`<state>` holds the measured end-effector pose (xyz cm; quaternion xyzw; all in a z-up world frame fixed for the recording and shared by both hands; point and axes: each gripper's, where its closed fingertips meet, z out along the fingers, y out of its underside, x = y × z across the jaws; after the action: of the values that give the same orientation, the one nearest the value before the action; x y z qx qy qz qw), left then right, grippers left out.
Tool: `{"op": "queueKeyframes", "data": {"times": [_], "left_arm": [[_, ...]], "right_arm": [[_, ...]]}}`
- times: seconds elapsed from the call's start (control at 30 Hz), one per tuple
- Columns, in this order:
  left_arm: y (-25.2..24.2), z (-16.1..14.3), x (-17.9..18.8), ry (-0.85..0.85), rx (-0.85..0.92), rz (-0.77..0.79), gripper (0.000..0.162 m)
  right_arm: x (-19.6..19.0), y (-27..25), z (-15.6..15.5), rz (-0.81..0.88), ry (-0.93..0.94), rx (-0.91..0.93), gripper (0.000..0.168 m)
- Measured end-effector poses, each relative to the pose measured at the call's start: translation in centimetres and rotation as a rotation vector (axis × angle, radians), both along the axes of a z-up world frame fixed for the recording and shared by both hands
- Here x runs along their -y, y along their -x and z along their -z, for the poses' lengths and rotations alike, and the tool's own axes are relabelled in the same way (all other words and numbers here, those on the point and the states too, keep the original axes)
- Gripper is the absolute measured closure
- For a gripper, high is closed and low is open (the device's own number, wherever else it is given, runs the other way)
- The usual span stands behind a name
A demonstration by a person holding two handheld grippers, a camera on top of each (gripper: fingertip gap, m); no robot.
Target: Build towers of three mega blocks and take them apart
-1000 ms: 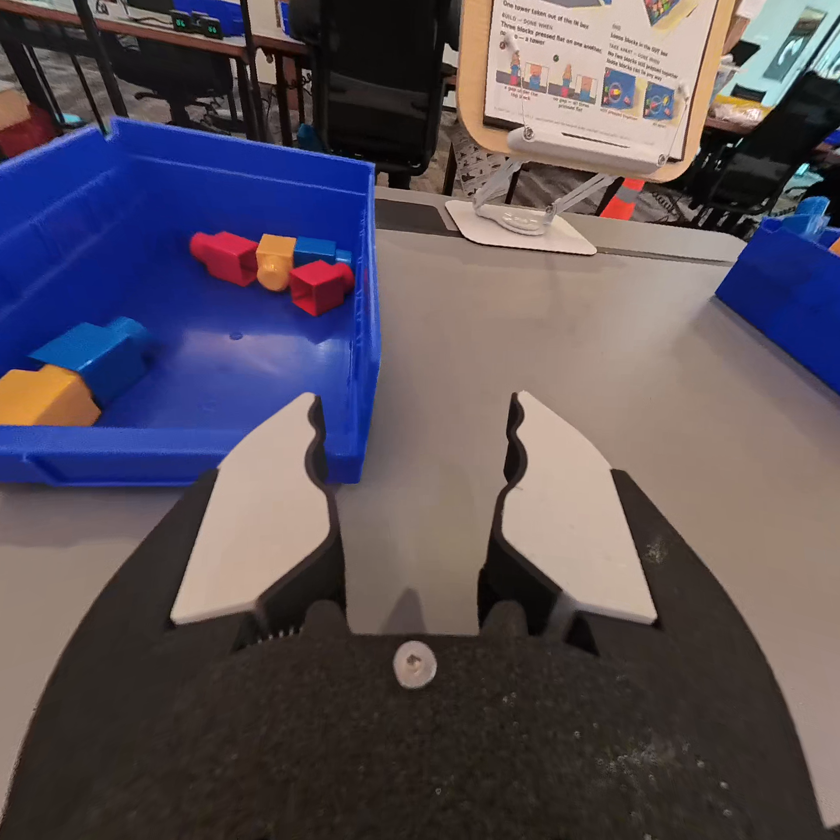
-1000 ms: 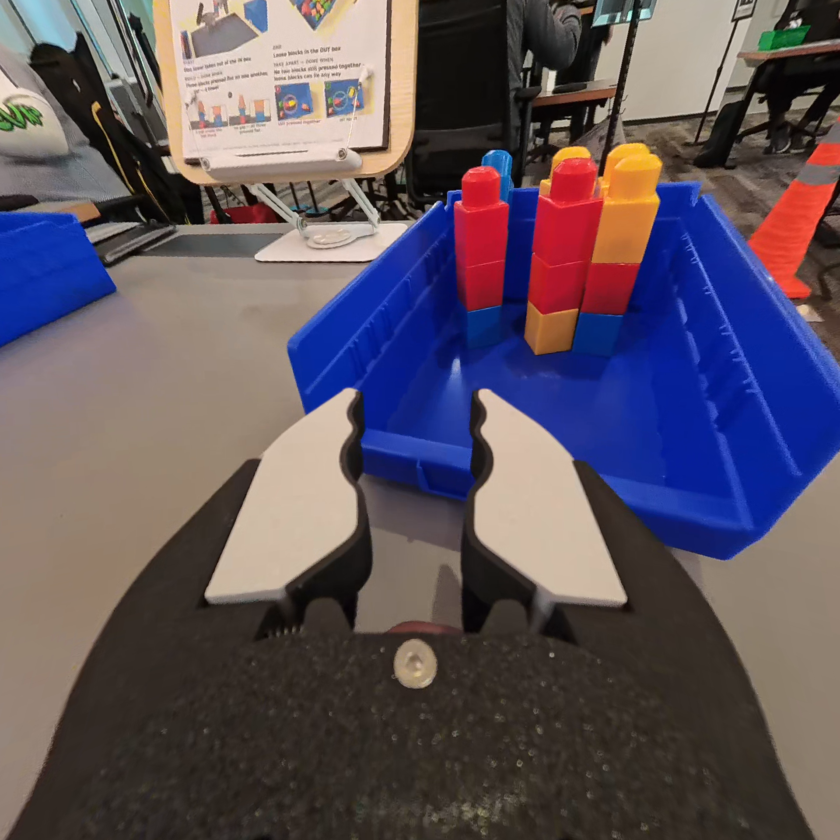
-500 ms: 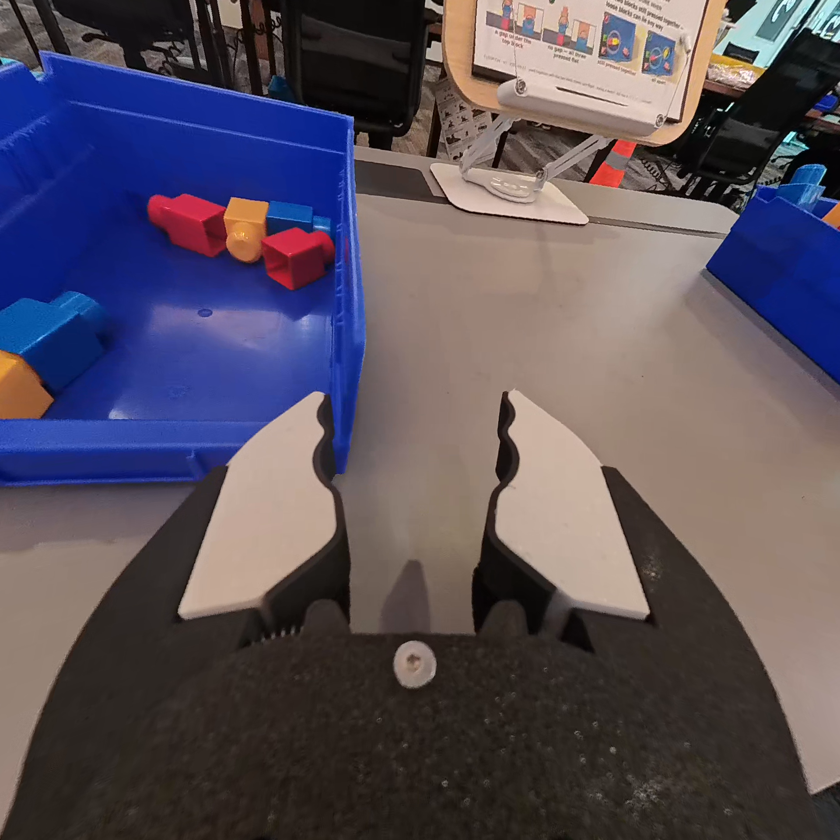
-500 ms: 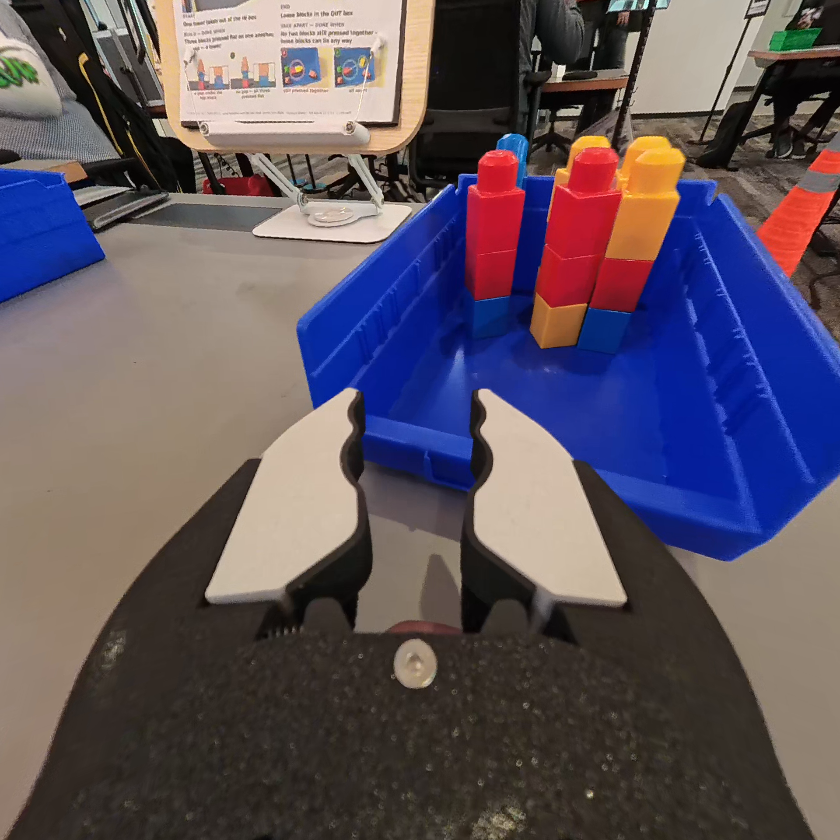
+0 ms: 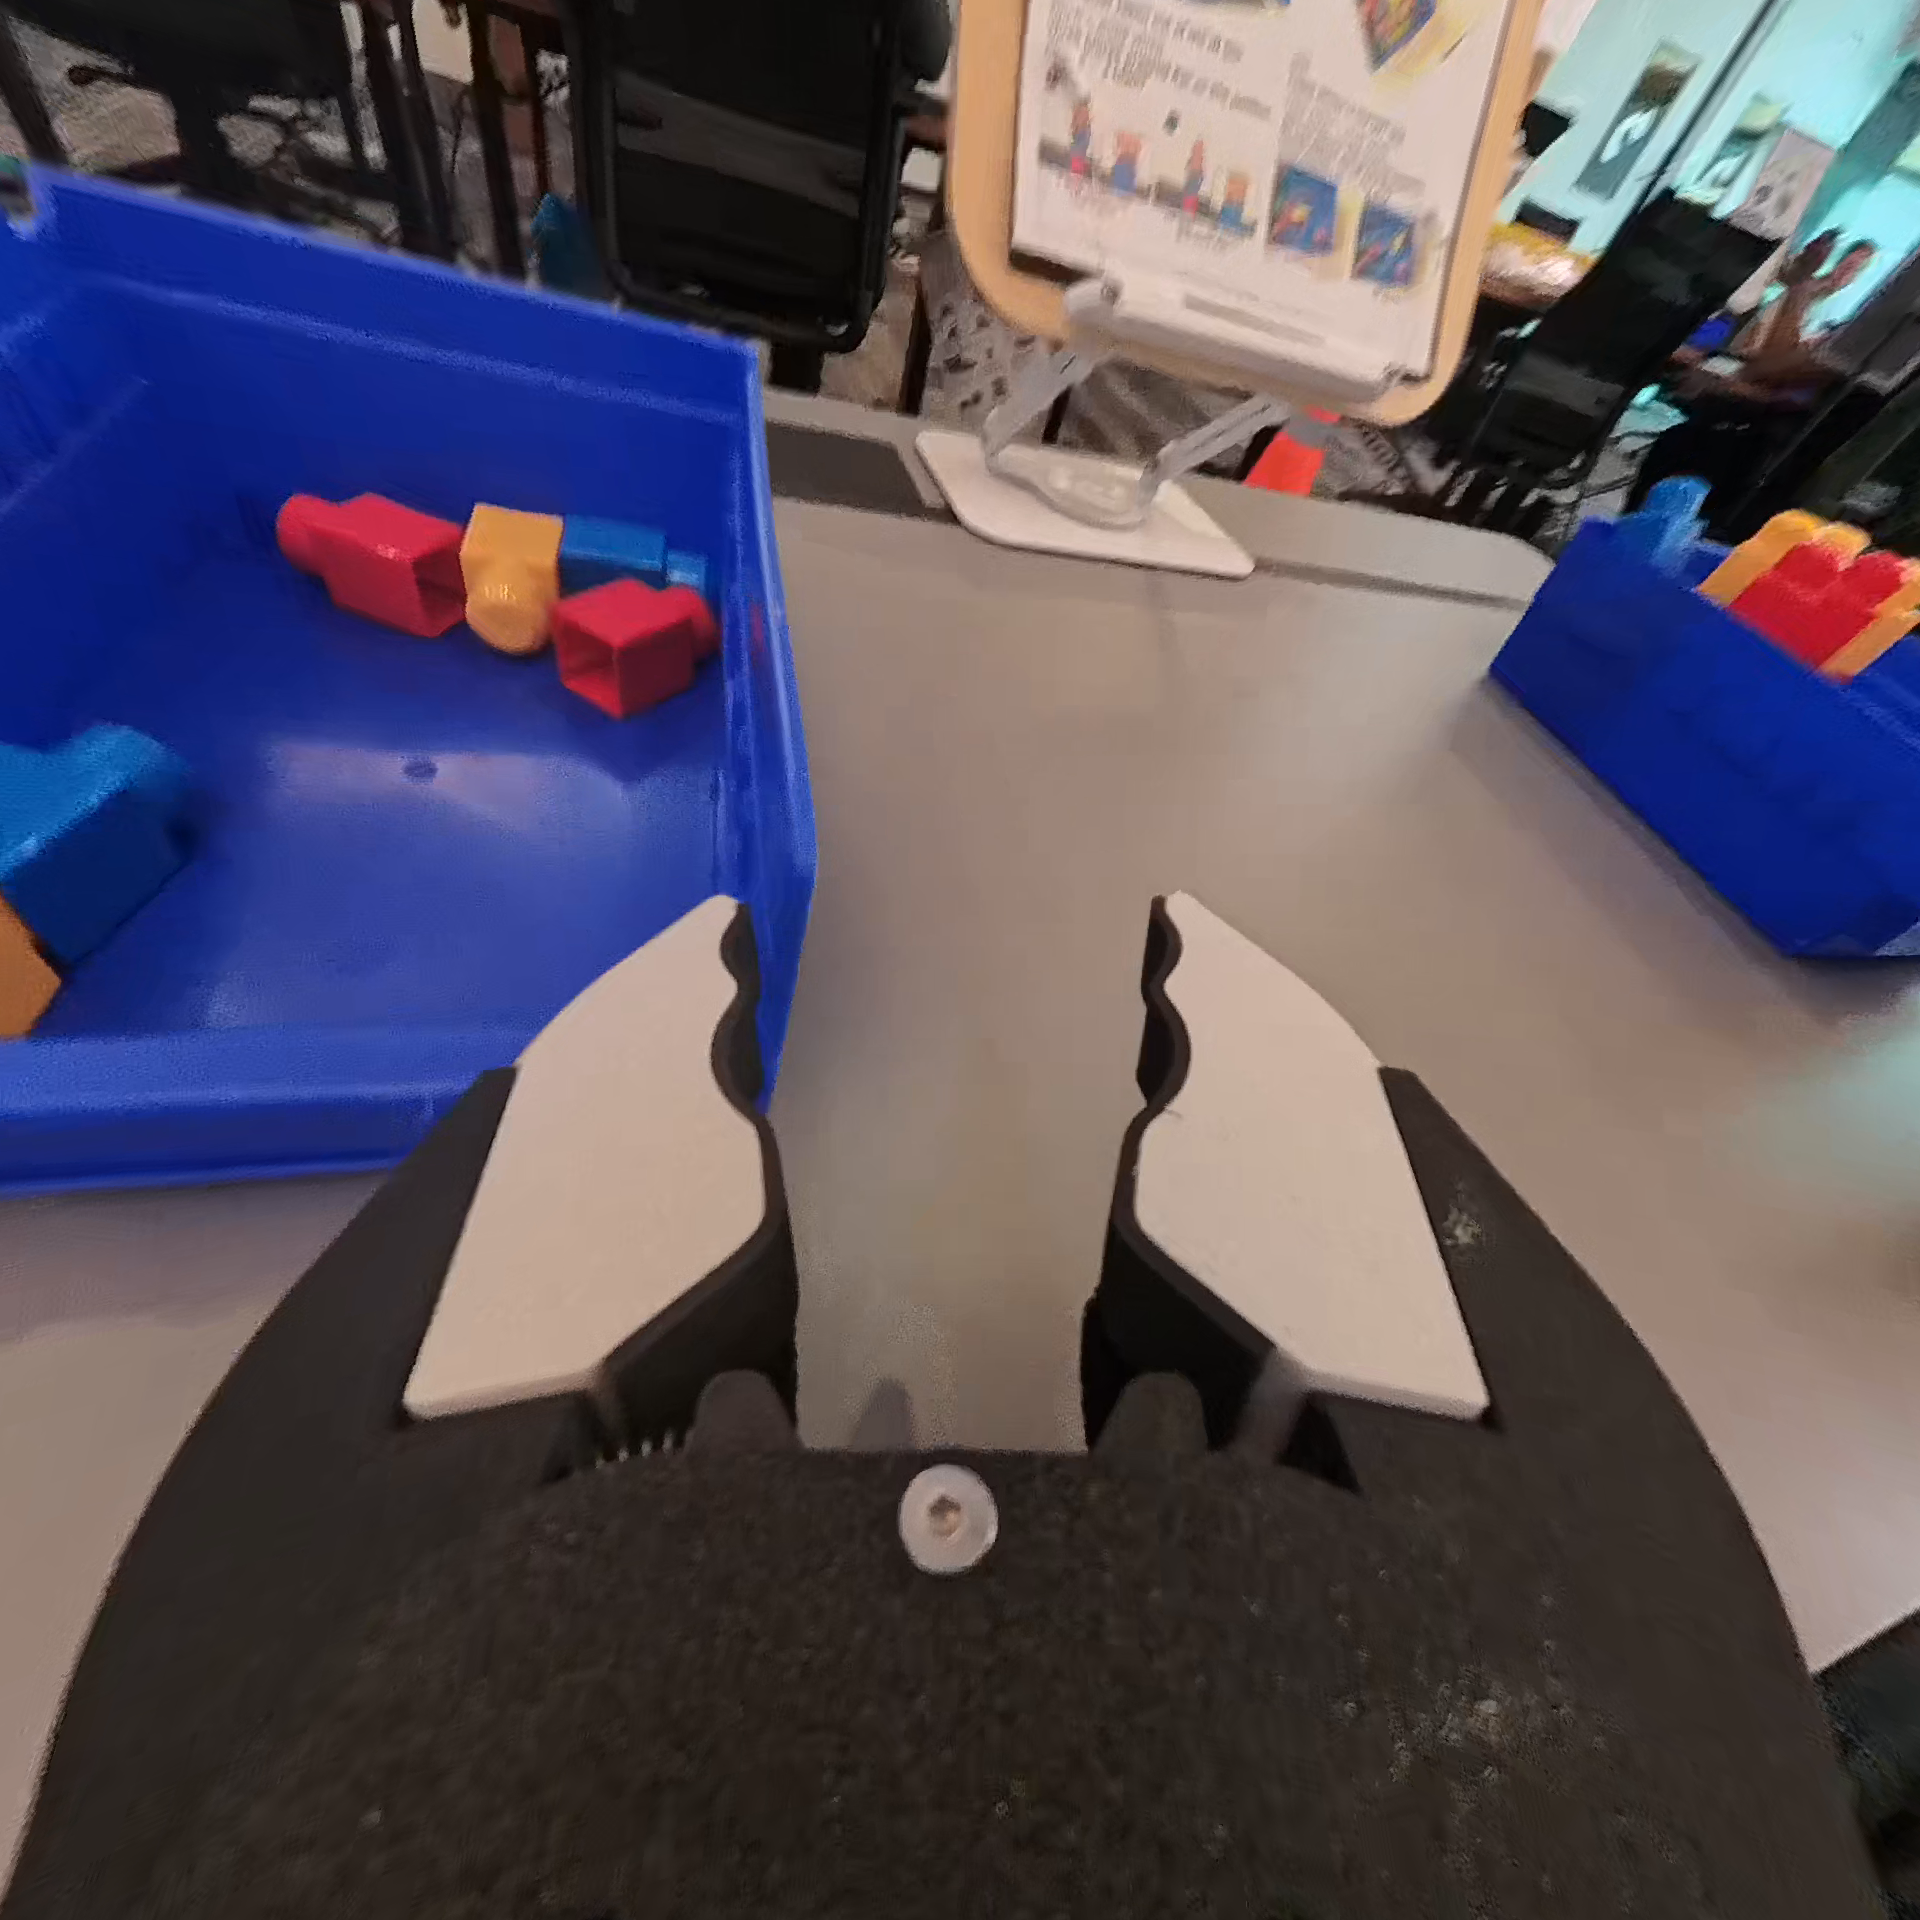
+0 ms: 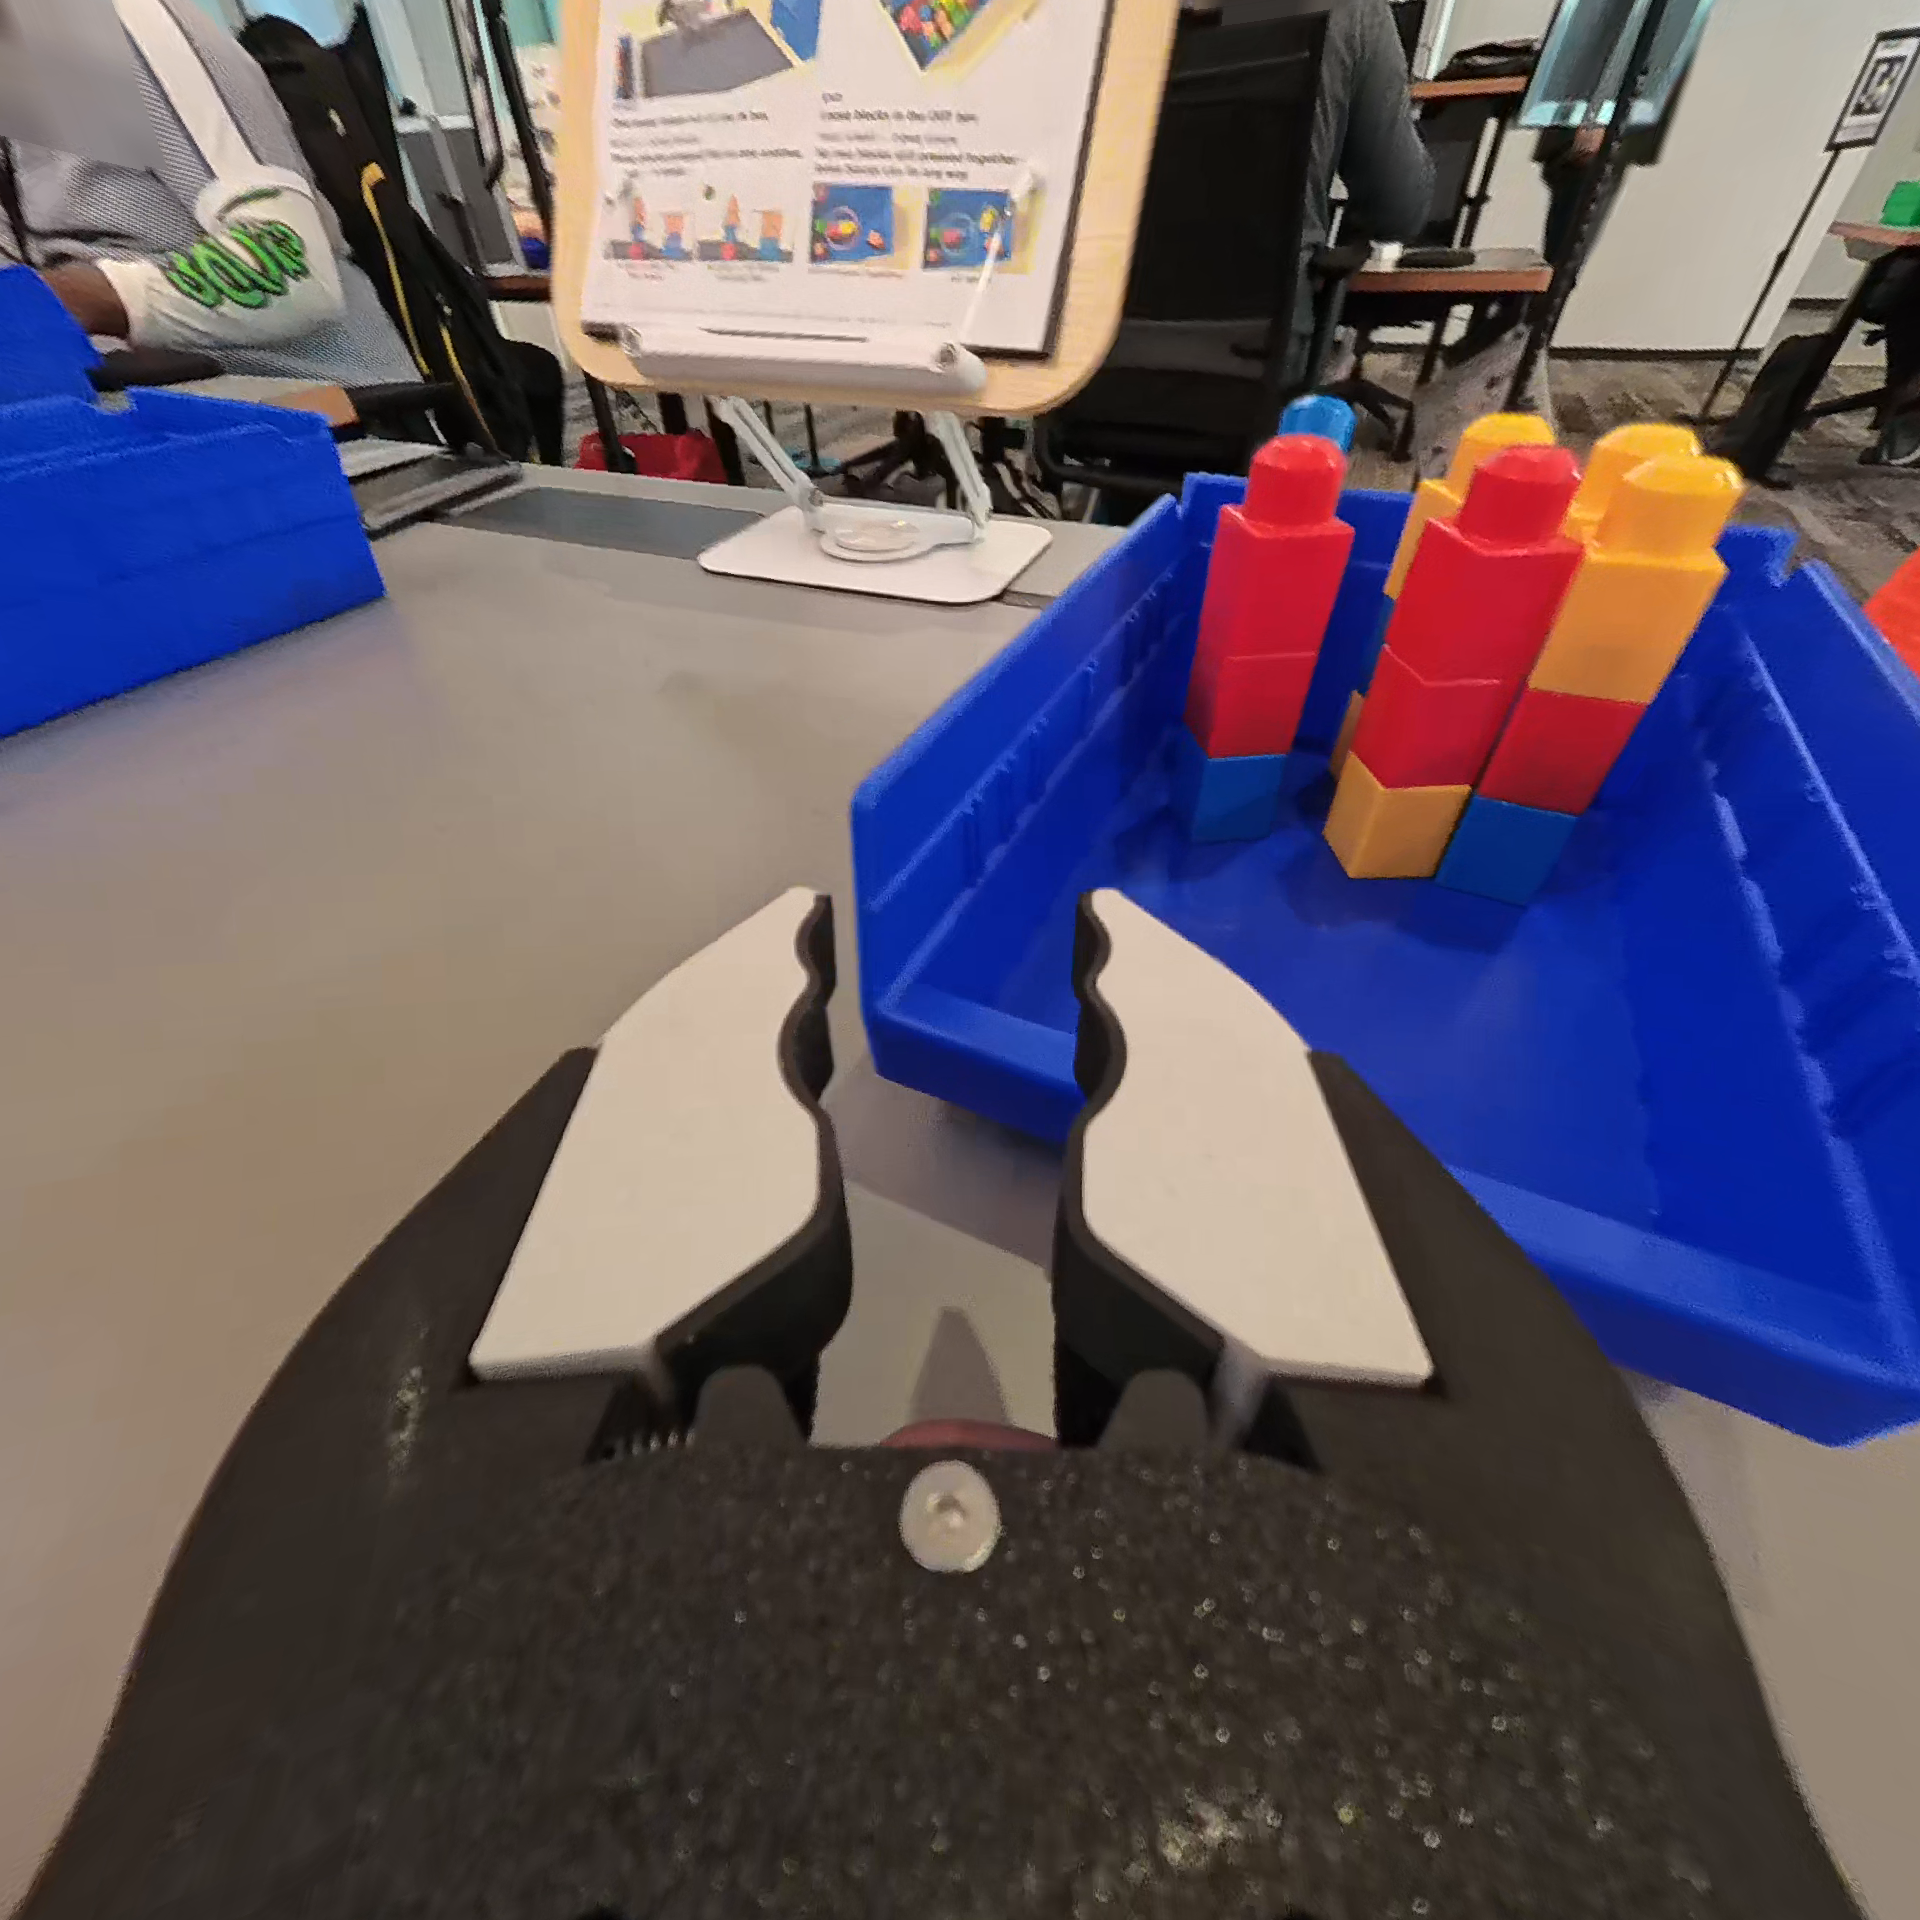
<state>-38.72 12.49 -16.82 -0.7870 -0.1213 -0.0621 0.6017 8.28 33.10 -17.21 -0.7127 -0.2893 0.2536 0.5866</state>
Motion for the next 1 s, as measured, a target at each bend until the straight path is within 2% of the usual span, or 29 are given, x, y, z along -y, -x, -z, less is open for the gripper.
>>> {"op": "queueKeyframes", "data": {"times": [0.13, 0.23, 0.33, 0.47, 0.53, 0.7, 0.87, 0.9, 1.0], "left_arm": [[3.9, -1.9, -0.4, 0.121, -0.147, 0.022, 0.088], [8.6, -2.7, -3.2, 0.259, -0.288, 0.066, 0.086], [13.4, -0.9, -7.9, 0.458, -0.373, 0.137, 0.083], [19.3, 3.9, -13.2, 0.769, -0.466, 0.201, 0.08], [21.1, 5.8, -14.9, 0.861, -0.459, 0.24, 0.082], [22.6, 7.6, -17.3, 0.941, -0.368, 0.302, 0.085], [22.9, 9.3, -17.0, 1.093, -0.361, 0.351, 0.09], [22.8, 9.8, -16.8, 1.12, -0.361, 0.361, 0.085], [22.7, 9.7, -17.0, 1.105, -0.377, 0.369, 0.095]], "right_arm": [[1.6, 2.4, -1.1, -0.086, -0.029, -0.042, 0.125], [2.9, 4.6, -1.2, -0.163, -0.043, -0.025, 0.125], [4.2, 6.6, -1.1, -0.23, -0.041, -0.021, 0.125], [6.0, 8.4, -1.0, -0.291, -0.035, -0.023, 0.125], [6.5, 8.8, -1.0, -0.307, -0.036, -0.017, 0.125], [6.6, 9.1, -0.7, -0.314, -0.043, 0.008, 0.126], [6.1, 9.1, -0.1, -0.316, -0.025, 0.016, 0.126], [6.1, 9.1, -0.1, -0.317, -0.022, 0.017, 0.126], [6.0, 9.1, 0.2, -0.319, -0.022, 0.028, 0.126]]}}
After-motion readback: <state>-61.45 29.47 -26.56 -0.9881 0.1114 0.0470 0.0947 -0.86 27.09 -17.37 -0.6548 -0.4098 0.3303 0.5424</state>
